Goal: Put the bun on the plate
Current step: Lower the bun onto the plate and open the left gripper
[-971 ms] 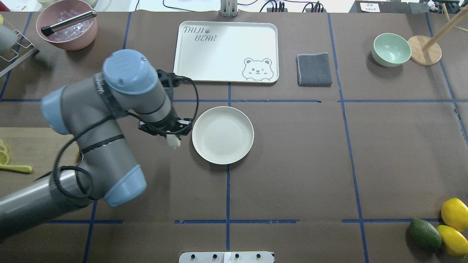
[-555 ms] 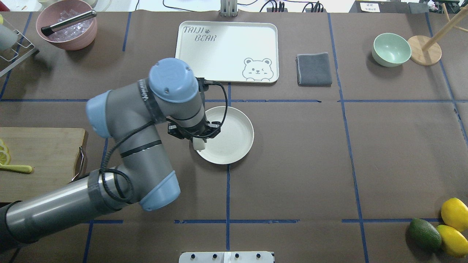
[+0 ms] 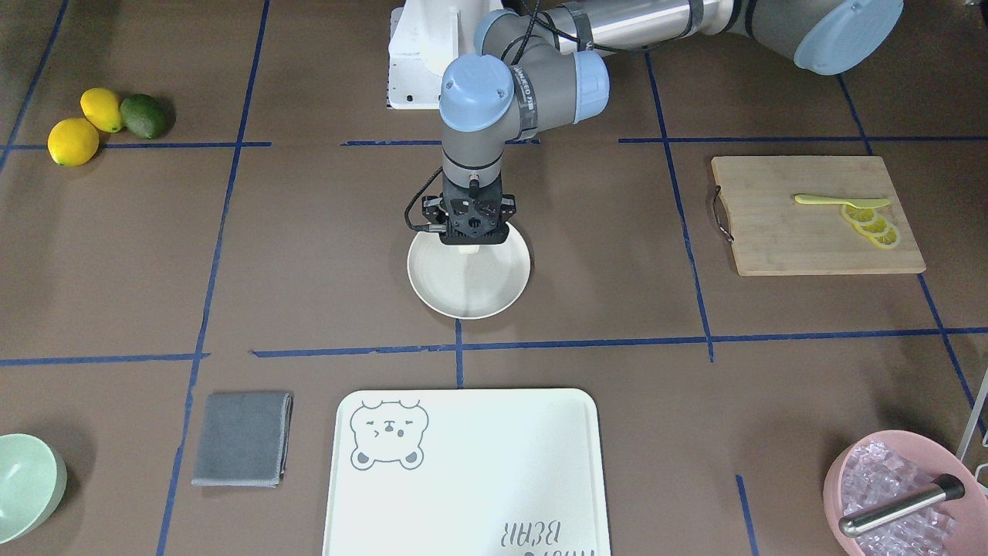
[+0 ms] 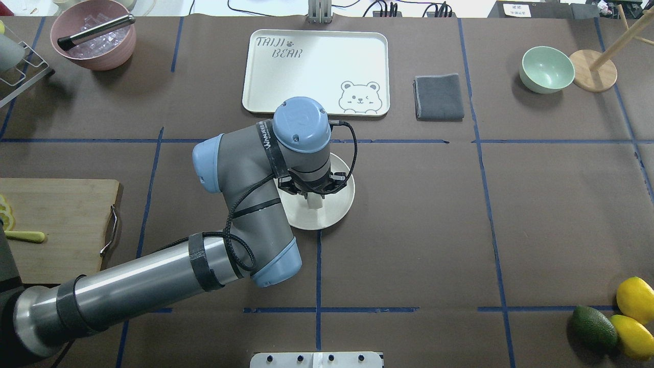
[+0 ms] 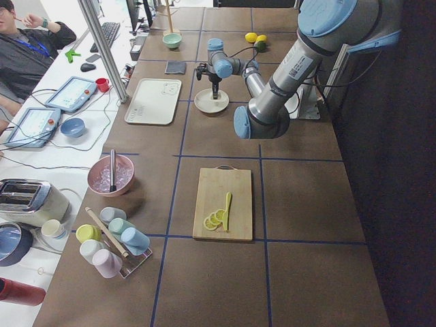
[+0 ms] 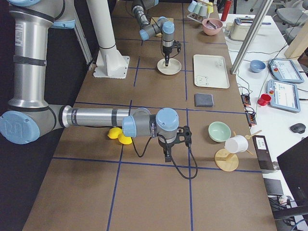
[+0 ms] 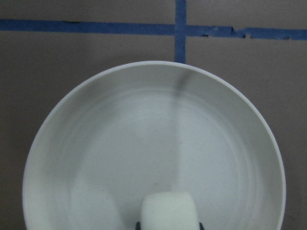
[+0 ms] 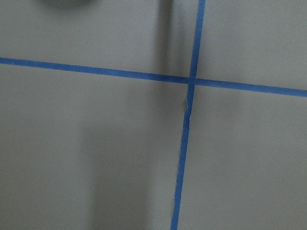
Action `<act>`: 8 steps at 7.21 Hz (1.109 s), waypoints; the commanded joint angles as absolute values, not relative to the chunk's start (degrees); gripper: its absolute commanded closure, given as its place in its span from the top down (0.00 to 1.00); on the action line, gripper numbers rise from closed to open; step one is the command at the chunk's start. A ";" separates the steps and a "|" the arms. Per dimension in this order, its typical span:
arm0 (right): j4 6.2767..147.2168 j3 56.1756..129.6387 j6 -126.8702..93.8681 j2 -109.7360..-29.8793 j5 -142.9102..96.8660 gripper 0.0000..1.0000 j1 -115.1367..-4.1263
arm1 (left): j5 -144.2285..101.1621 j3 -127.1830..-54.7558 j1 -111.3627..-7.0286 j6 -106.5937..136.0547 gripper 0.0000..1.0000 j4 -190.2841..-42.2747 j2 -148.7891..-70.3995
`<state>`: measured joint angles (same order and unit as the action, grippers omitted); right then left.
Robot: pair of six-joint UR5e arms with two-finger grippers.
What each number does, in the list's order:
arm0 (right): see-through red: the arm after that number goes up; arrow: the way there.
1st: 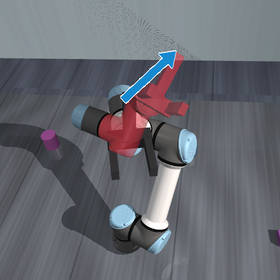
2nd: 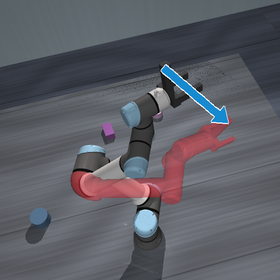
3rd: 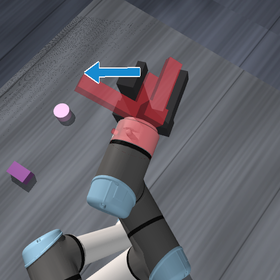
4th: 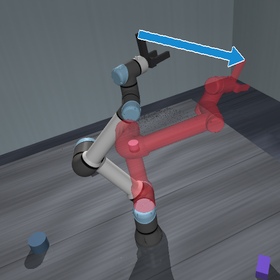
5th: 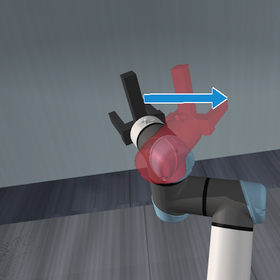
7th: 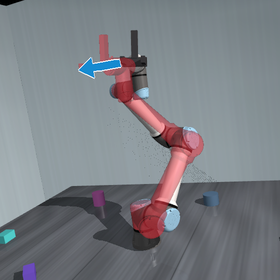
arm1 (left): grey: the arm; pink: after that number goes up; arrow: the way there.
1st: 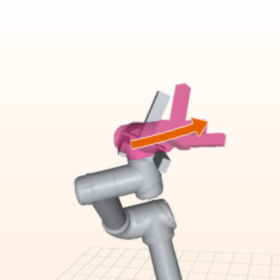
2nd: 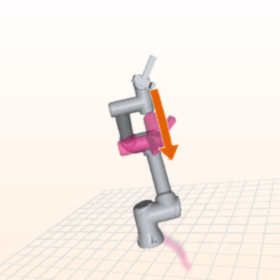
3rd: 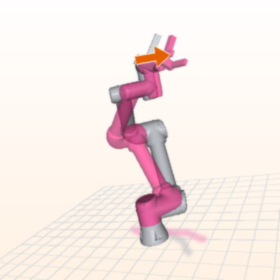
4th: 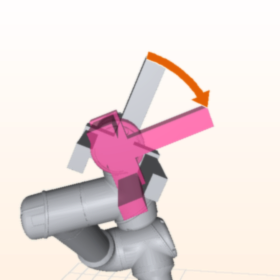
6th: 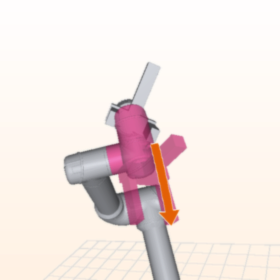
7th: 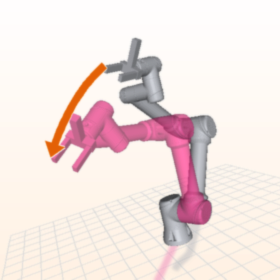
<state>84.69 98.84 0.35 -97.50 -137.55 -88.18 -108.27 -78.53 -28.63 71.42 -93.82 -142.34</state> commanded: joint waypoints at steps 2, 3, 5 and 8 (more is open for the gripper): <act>84.73 98.88 0.35 -97.47 -137.55 1.00 -88.24 | -107.84 -76.46 -28.65 71.28 1.00 -96.24 -142.65; 84.64 98.88 0.35 -97.47 -137.55 1.00 -88.16 | -107.84 -77.77 -28.83 71.02 1.00 -95.81 -142.39; 84.73 98.79 0.35 -97.38 -137.55 1.00 -88.15 | -108.28 -88.35 -31.02 66.92 1.00 -89.26 -137.23; 84.64 98.70 0.79 -97.47 -137.11 1.00 -88.24 | -117.80 -110.07 -44.93 42.64 1.00 -77.88 -119.78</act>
<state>84.65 98.77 0.55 -97.41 -137.33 -88.17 -112.37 -101.97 -38.06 53.59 -80.64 -128.07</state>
